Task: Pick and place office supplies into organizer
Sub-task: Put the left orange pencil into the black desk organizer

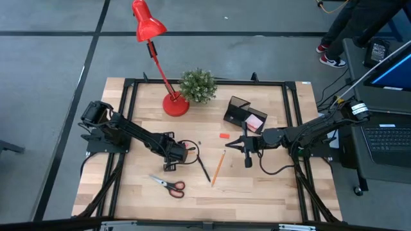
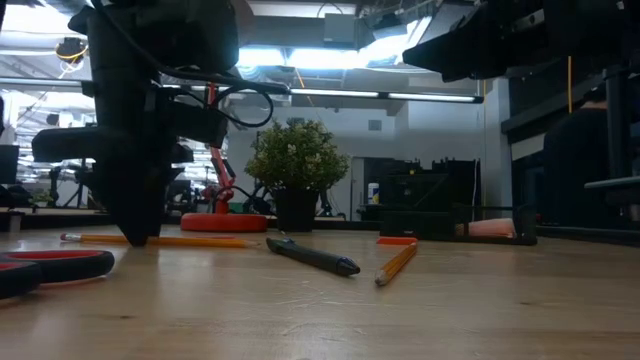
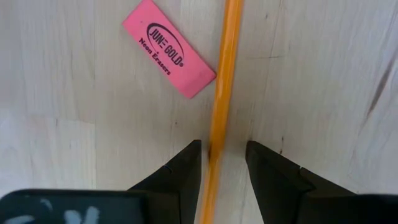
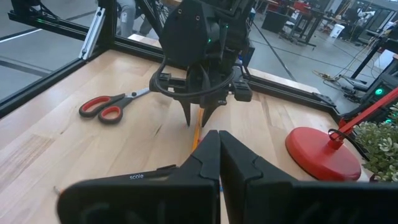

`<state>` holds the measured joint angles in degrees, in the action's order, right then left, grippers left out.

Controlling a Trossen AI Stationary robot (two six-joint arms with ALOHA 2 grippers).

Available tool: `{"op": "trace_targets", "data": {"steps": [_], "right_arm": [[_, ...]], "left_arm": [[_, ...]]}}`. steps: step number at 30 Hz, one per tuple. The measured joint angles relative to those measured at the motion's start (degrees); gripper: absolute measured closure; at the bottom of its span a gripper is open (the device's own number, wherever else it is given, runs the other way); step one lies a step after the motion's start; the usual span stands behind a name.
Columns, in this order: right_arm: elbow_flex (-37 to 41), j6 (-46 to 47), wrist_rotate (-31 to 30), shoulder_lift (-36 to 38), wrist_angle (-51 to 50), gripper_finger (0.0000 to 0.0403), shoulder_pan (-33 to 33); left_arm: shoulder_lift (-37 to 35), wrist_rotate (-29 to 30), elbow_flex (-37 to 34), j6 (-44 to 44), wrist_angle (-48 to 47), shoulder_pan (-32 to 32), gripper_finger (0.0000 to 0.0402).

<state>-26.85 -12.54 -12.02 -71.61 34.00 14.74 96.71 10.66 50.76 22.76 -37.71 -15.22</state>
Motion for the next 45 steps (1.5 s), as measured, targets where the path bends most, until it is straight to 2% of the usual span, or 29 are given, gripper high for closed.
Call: {"op": "trace_targets", "data": {"steps": [8,24,38,45], "right_arm": [[0.00,0.00,0.00,0.00,-0.04,0.0398,0.00],[0.00,0.00,0.00,0.00,-0.04,0.0398,0.00],[0.00,0.02,-0.01,0.00,-0.05,0.0398,0.00],[0.00,0.03,-0.01,0.00,-0.07,0.0398,0.00]], "left_arm": [[0.00,-0.17,-0.02,0.00,0.13,0.00,0.0280],[0.02,-1.32,0.00,0.02,0.49,-0.10,0.0377],[0.02,-1.36,0.02,0.00,0.37,-0.28,0.0381],[-0.28,0.49,-0.03,-0.02,0.31,-1.48,0.0381]]}}
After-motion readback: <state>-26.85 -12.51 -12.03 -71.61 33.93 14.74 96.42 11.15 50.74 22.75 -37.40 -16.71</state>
